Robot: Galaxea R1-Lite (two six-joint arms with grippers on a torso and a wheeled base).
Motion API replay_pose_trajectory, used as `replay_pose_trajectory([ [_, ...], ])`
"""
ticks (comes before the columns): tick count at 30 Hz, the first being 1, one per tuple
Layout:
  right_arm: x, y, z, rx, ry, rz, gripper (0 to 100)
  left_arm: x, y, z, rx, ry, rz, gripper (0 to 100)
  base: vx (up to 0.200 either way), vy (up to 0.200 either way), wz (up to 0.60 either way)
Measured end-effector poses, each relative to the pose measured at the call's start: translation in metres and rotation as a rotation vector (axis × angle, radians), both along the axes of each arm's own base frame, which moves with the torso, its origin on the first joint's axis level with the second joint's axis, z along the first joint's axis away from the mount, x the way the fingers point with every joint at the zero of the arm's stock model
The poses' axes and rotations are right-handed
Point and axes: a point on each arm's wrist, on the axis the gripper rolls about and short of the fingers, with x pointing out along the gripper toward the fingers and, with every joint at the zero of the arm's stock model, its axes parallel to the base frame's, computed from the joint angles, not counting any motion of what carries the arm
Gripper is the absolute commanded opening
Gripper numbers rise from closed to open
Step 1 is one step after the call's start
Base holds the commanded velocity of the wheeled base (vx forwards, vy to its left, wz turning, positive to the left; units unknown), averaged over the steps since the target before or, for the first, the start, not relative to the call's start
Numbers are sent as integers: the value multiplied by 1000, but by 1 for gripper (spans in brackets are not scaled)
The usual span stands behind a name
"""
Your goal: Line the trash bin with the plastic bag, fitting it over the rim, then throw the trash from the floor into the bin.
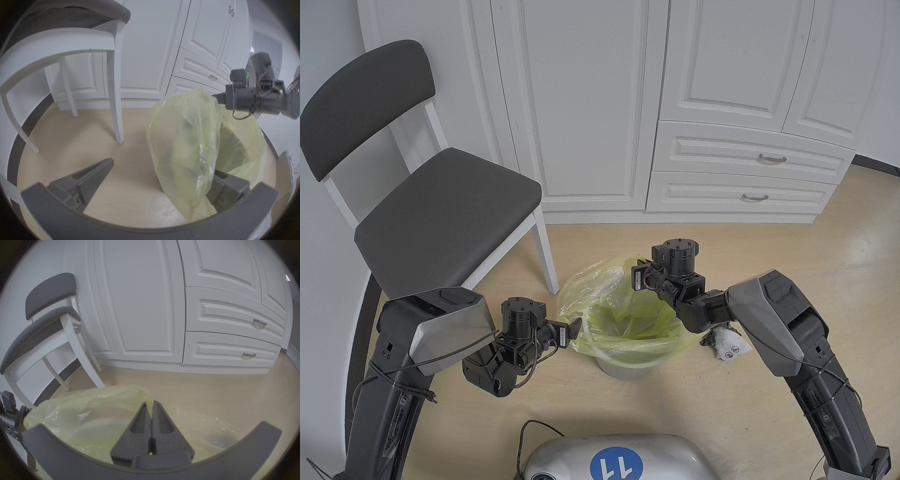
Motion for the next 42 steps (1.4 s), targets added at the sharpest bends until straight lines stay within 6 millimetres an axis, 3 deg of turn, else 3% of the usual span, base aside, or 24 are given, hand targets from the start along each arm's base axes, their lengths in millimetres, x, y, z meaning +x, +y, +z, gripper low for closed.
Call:
replay_pose_trajectory([
  [1, 1, 0, -2, 2, -3, -1, 0, 0, 0, 0, -2, -5, 0, 100, 0, 0, 0],
  [2, 1, 0, -5, 4, -7, -1, 100, 0, 0, 0, -3, -8, 0, 100, 0, 0, 0],
  [8, 4, -4, -4, 56, -62, -14, 100, 0, -1, 1, -16, -32, -7, 100, 0, 0, 0],
  [14, 6, -10, 20, 92, -92, -28, 100, -6, 0, 0, -30, -27, -52, 100, 0, 0, 0],
  [18, 4, -20, 30, 60, -13, -46, 100, -16, 3, 5, -44, 6, -123, 100, 0, 0, 0],
  [22, -10, -34, 47, 42, 158, -75, 100, -29, 8, 22, -61, 48, -195, 100, 0, 0, 0],
  [27, -41, -54, 66, 132, 362, -148, 100, -43, 14, 60, -125, 100, -233, 100, 0, 0, 0],
  [33, -65, -70, 69, 174, 431, -189, 100, -51, 8, 92, -191, 106, -236, 100, 0, 0, 0],
  [42, -76, -81, 61, 204, 389, -175, 100, -24, -22, 107, -165, 100, -111, 100, 0, 0, 0],
])
